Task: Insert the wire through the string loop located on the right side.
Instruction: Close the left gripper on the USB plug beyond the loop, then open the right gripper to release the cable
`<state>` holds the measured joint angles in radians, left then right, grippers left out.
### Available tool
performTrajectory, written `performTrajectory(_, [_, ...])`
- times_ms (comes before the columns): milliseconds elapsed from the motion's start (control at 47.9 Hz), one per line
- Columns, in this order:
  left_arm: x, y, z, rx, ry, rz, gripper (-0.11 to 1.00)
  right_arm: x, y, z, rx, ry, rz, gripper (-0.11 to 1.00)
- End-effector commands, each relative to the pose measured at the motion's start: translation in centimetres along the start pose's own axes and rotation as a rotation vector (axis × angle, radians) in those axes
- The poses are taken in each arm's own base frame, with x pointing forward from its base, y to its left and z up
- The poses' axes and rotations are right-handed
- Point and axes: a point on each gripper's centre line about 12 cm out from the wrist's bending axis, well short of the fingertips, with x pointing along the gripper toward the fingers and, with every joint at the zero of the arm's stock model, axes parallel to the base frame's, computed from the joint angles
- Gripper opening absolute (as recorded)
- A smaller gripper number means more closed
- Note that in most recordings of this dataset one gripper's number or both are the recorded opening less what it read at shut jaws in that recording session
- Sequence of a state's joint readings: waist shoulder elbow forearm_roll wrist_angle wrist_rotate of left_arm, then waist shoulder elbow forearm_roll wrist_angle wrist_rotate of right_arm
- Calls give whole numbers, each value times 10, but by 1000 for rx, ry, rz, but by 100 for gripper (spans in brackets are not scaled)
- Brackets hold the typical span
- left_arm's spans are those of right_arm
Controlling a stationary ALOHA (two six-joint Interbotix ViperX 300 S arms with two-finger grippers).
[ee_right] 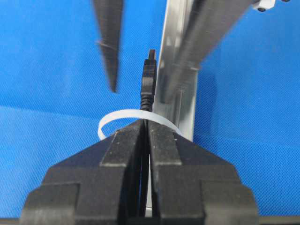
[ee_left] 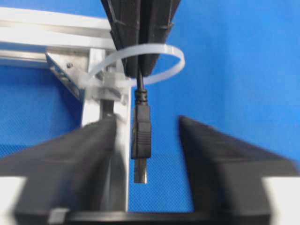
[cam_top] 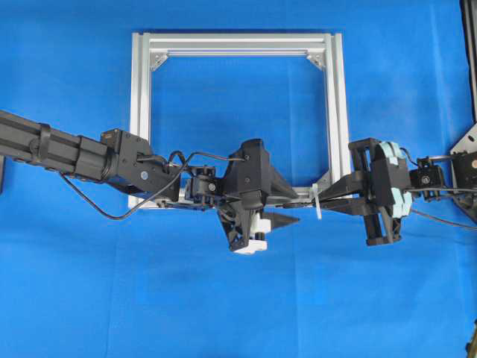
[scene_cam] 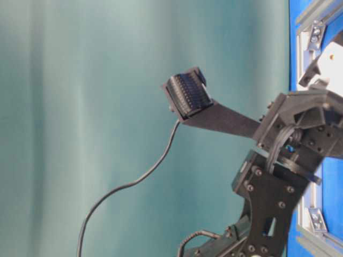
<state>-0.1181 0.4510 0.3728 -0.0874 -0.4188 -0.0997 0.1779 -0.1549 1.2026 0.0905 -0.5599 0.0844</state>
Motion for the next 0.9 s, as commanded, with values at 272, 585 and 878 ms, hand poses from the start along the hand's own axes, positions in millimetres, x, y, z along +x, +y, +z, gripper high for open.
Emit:
performTrajectory(272, [-2, -2, 17, 3, -43, -5, 8, 1, 0, 8, -1, -31, 1, -4])
performTrajectory(585, [-1, -2, 18, 4, -44, -7, 8, 0, 0, 5, 1, -16, -1, 4])
performTrajectory(878, [-1, -4, 18, 4, -45, -10, 8, -6, -3, -1, 23, 11, -18, 73])
